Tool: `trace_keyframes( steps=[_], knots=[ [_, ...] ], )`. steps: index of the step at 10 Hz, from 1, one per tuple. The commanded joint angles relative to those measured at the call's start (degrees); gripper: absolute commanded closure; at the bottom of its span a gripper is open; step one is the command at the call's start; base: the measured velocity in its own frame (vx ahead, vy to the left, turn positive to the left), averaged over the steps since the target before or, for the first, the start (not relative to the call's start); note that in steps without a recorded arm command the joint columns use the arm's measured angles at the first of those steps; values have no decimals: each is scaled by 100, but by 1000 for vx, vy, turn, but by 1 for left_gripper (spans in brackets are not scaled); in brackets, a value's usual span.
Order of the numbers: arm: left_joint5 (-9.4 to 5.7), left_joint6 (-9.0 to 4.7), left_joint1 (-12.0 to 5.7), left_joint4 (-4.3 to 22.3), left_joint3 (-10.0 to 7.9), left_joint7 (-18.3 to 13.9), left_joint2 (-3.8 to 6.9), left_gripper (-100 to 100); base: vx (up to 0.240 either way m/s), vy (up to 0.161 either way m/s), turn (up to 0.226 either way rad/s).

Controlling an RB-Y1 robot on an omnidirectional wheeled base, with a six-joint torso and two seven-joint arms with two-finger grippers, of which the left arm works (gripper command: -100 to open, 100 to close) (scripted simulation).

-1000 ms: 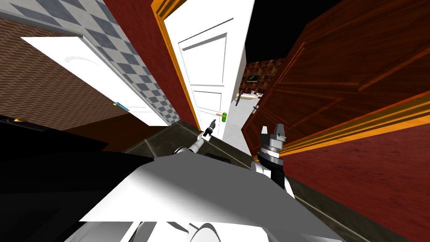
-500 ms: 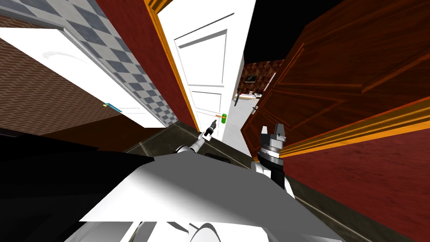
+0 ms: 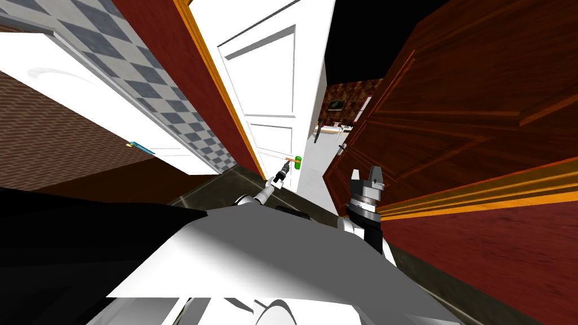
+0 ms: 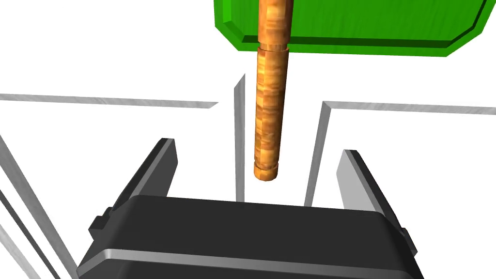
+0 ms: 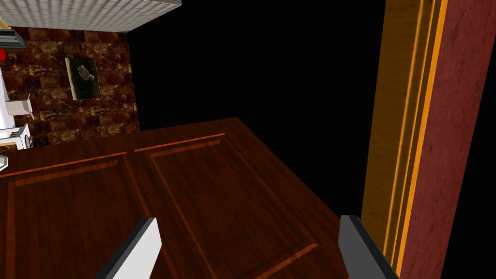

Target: Push the door open

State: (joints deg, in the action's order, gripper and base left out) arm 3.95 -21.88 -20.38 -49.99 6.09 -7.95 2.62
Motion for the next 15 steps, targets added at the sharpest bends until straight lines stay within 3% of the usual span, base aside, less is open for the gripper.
trace_keyframes(
  steps=[1, 5, 6, 7, 12, 15],
  knots=[
    [-6, -24, -5, 33, -24, 10, -1, -100, 185, -43, -26],
    [-18, -54, -10, 78, -73, 29, -94, -100, 195, -45, -22],
    [-16, -50, -9, 71, -66, 28, -75, -100, 95, -30, 0],
    [-16, -50, -9, 71, -66, 28, -75, 100, -15, 4, 4],
    [-16, -50, -9, 71, -66, 28, -75, 100, -17, 6, -3],
    [-44, -40, 1, 93, -187, 65, -19, 100, 131, -67, 33]
  ],
)
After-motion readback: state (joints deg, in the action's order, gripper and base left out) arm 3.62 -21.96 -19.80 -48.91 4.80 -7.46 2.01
